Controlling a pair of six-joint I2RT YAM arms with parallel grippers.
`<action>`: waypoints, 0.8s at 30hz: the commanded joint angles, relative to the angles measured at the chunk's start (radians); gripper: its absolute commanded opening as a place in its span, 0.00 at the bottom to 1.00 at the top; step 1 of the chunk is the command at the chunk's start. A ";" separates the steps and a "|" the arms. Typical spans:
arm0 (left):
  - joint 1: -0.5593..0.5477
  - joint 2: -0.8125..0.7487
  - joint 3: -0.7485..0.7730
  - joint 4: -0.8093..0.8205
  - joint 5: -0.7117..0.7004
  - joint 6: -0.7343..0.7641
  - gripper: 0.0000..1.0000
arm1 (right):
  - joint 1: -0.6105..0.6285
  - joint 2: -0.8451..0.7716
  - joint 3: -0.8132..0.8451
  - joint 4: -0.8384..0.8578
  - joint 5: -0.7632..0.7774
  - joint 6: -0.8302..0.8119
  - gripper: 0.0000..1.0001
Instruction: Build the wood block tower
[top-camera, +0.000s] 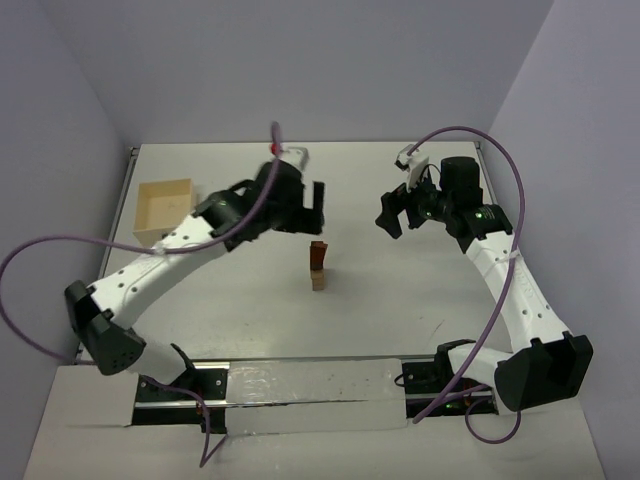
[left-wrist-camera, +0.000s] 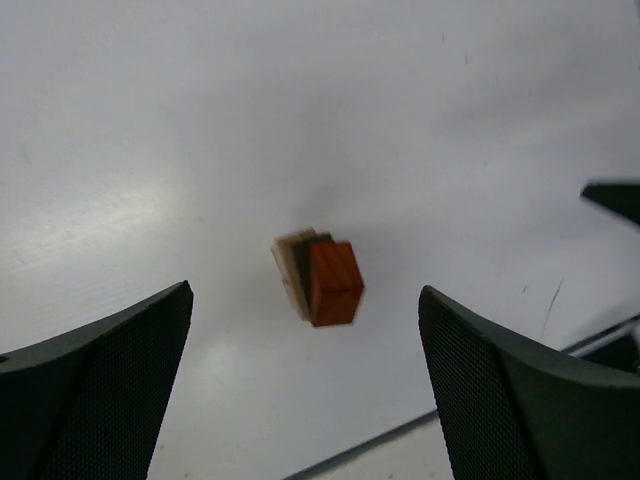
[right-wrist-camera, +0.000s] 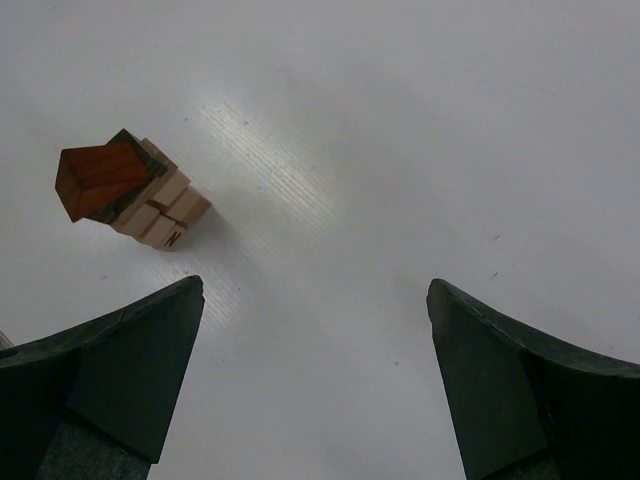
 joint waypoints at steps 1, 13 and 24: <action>0.246 -0.089 0.057 0.063 0.114 0.054 0.99 | -0.008 0.021 0.013 0.036 -0.029 0.036 1.00; 0.679 -0.082 0.023 -0.027 0.268 0.351 0.99 | -0.014 0.302 0.232 0.042 0.020 0.101 1.00; 0.702 -0.111 -0.178 0.067 0.223 0.469 0.99 | -0.081 0.482 0.372 0.021 0.045 0.173 1.00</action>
